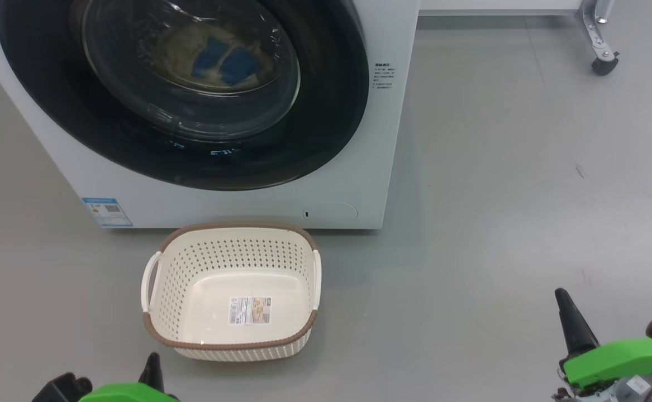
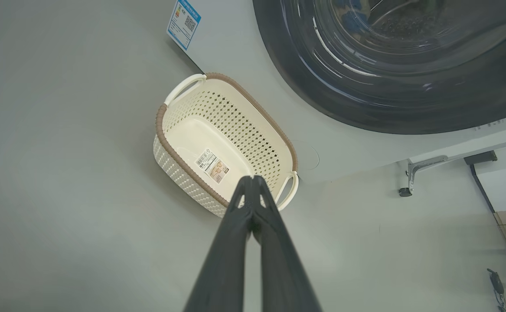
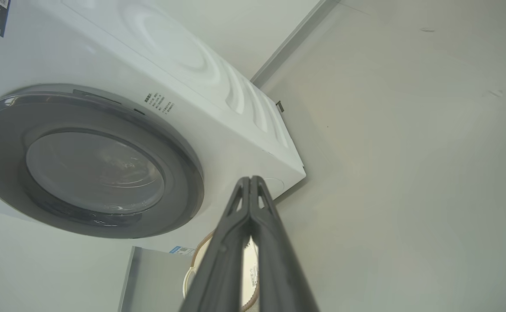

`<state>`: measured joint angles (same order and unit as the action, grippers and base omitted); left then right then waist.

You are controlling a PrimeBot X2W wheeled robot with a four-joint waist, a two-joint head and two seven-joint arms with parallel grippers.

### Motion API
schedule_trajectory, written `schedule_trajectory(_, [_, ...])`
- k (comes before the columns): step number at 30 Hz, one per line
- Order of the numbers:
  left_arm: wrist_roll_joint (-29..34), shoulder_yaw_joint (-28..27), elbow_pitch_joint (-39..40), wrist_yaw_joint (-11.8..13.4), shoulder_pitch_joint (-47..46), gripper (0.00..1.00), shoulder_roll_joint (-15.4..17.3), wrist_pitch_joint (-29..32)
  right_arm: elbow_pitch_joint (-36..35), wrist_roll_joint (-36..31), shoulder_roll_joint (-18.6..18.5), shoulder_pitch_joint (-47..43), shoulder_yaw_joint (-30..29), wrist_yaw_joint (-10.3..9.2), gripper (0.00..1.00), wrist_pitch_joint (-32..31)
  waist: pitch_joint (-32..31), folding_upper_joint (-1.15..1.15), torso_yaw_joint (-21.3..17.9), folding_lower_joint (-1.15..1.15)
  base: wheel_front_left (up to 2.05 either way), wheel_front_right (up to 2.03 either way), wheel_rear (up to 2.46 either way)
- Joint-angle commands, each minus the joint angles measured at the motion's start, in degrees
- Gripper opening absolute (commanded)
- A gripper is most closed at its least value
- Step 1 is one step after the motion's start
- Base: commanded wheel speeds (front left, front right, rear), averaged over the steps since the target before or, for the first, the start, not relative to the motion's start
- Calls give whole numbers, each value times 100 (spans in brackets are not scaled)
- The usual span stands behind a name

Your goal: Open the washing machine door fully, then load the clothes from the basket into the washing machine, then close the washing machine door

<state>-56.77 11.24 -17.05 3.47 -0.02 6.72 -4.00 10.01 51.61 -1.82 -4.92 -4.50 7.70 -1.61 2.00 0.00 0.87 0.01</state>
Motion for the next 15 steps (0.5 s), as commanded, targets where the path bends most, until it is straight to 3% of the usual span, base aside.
schedule_trajectory(1, [-158, -198, 189, -82, -301, 0, 23, 26, -139, 194, -159, 322, 29, -10, 0, -36, -5, 0, -2, 0, 0, 0, 0])
schedule_trajectory(15, [-920, -501, 215, -301, -365, 0, -37, 216, -25, 1063, -177, 488, 20, -13, 0, -101, -43, 0, -21, 0, 0, 0, 0])
